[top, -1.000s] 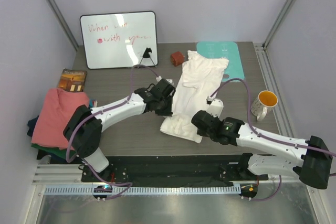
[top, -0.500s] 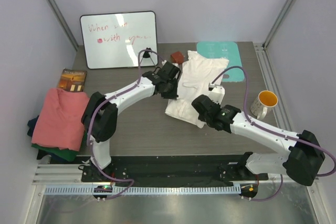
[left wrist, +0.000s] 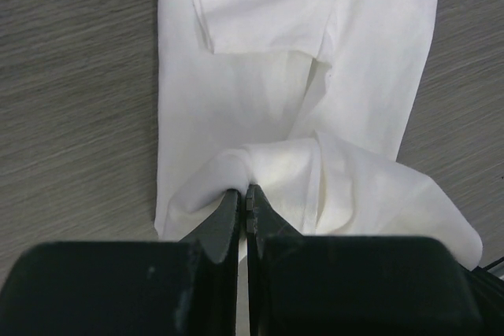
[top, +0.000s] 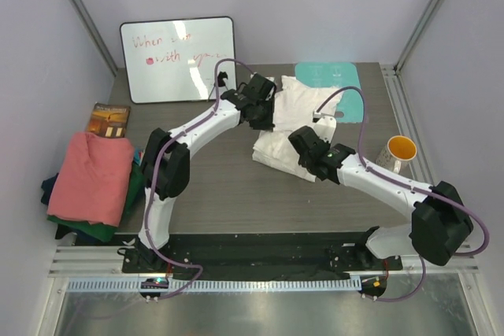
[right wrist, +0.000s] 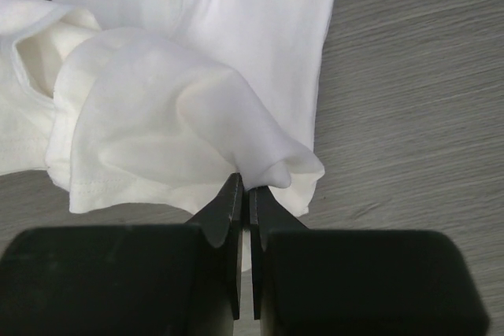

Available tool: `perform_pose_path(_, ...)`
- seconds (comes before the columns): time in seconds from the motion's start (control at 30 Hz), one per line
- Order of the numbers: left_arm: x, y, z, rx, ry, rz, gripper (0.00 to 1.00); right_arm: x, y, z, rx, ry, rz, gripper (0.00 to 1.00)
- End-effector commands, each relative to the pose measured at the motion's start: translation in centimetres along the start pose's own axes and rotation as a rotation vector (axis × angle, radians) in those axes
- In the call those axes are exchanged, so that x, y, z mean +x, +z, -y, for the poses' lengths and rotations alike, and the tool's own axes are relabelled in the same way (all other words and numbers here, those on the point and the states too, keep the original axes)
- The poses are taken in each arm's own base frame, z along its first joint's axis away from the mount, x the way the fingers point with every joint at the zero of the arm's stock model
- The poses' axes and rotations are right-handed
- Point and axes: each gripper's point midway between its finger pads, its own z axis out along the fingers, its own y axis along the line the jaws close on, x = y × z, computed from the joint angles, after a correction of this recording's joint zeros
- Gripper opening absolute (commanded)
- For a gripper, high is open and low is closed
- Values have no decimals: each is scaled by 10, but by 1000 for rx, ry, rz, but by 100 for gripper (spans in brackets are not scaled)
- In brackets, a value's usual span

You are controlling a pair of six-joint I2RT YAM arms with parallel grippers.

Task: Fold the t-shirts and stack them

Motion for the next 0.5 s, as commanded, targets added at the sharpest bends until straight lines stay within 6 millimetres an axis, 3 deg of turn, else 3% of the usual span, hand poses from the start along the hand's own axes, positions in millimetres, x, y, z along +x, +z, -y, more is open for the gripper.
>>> perform_pose_path(0.0,-11,5,1,11,20,-14,0,-30,10,-5,-3,35,65,10)
perform_pose_path(0.2,-10,24,-10,-16,8,-29,0,-26,36,0,21,20,33,13)
perform_pose_path(0.27,-10,31,-17,-28,-1,-34,0,-23,45,2,28,16,18,19)
perform_pose_path(0.37,-11,39,-21,-23,-18,-44,11,-20,52,-4,-3,25,-8,27)
perform_pose_path(0.47,-14,42,-20,24,-48,-60,31,-13,60,-4,-14,36,-30,30)
